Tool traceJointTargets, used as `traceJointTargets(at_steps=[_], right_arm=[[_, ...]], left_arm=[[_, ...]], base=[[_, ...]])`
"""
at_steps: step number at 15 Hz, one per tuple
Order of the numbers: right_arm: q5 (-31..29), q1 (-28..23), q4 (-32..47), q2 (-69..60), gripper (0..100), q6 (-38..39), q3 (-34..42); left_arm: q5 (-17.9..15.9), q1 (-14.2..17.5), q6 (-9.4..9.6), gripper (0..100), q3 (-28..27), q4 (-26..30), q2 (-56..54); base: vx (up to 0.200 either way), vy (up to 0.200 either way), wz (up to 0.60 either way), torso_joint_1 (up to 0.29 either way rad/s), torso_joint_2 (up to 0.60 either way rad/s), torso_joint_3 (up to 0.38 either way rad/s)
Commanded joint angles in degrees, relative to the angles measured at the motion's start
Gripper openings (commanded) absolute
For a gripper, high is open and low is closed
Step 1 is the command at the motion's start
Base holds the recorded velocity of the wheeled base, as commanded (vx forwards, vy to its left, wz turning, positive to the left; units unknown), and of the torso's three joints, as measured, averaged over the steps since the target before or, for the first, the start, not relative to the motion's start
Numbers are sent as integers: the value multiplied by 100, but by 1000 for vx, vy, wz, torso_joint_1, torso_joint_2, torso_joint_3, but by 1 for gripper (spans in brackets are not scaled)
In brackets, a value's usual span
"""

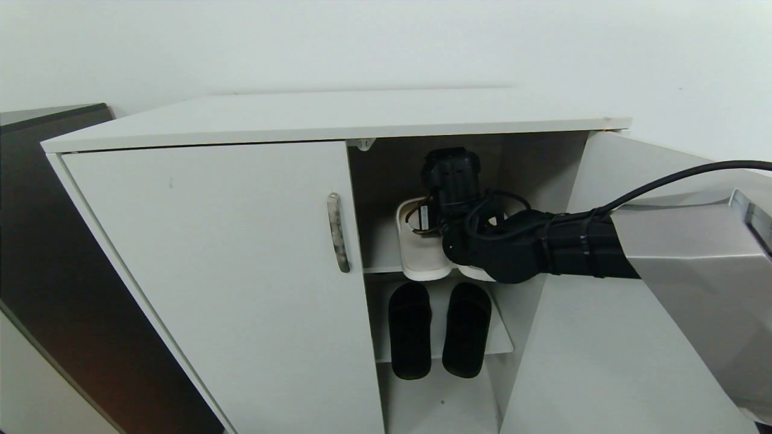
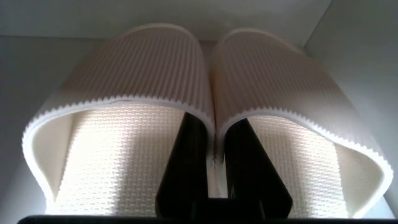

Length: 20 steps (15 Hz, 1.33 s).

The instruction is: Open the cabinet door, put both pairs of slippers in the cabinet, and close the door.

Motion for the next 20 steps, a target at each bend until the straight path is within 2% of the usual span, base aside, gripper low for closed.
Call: traceJointTargets(at_steps=[1, 2, 5, 9, 12, 15, 19, 20], right_arm=[[0, 4, -3, 11, 0, 2, 27], [0, 4, -3, 11, 100, 2, 36], [0, 13, 5, -16, 100, -7, 107], [-35, 171, -56, -446, 100, 11, 739], [-123, 496, -91, -1070, 100, 143, 1539], [-273, 786, -460, -1457, 100, 125, 2295], [-273, 1147, -1102, -2160, 100, 99, 3675], [-246, 1199, -1208, -2318, 0, 99, 3921]], left_arm=[[2, 1, 0, 0, 0, 0, -1], [2, 1, 0, 0, 0, 0, -1], [2, 1, 0, 0, 0, 0, -1], [2, 1, 0, 0, 0, 0, -1], [2, 1, 0, 0, 0, 0, -1], [2, 1, 0, 0, 0, 0, -1], [2, 1, -9, 0, 0, 0, -1], [2, 1, -9, 0, 0, 0, -1]], base=[[0, 0, 0, 0, 0, 0], [0, 0, 0, 0, 0, 0], [0, 0, 0, 0, 0, 0], [0, 0, 0, 0, 0, 0], [0, 0, 0, 0, 0, 0], [0, 0, 0, 0, 0, 0], [0, 0, 0, 0, 0, 0], [0, 0, 0, 0, 0, 0]])
